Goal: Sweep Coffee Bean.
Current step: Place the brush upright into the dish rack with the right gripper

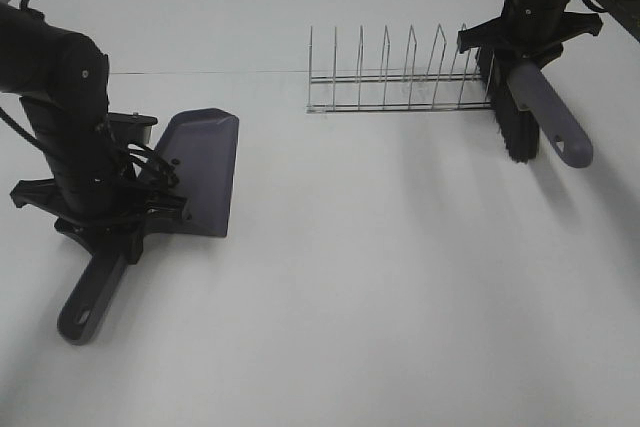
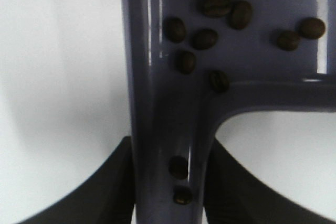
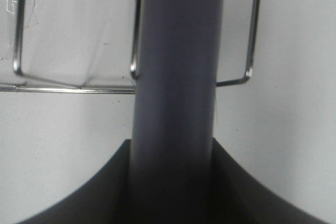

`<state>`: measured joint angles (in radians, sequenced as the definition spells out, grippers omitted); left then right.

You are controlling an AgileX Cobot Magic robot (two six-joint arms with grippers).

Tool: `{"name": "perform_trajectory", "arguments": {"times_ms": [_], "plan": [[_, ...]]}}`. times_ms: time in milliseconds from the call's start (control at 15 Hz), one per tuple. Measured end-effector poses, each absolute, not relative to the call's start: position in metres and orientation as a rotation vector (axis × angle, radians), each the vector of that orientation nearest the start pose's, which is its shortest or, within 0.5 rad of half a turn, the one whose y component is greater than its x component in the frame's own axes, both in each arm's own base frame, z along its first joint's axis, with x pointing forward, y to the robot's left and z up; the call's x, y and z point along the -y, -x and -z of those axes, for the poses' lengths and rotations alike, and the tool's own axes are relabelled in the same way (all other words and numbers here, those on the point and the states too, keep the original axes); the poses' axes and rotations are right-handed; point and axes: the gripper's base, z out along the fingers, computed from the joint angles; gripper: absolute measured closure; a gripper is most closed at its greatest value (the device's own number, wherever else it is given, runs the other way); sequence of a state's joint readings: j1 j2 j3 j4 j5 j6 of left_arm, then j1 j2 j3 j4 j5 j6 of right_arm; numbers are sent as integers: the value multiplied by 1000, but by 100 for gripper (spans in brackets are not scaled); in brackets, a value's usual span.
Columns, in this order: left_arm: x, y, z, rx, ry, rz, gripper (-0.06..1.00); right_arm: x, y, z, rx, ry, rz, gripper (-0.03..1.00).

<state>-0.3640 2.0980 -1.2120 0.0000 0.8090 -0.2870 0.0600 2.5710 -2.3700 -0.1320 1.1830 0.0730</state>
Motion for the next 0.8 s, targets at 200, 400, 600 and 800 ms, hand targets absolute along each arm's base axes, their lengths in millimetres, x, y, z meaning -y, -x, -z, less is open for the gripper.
{"name": "perform_trajectory", "arguments": {"times_ms": [200,400,600,800], "plan": [[129,-339,-92,-3174,-122,-19,62,-21,-535,-150,-2852,21,158,71],[129,-339,-92,-3175,-122,-19,62,-21,-535,-149,-2854,-9,154,63],[129,-339,-92,-3176,-122,-20,62,-21,-535,-149,-2852,-14,150,33],[129,-339,-92,-3176,-122,-20,62,-21,-534,-165,-2821,-17,146,27]]}}
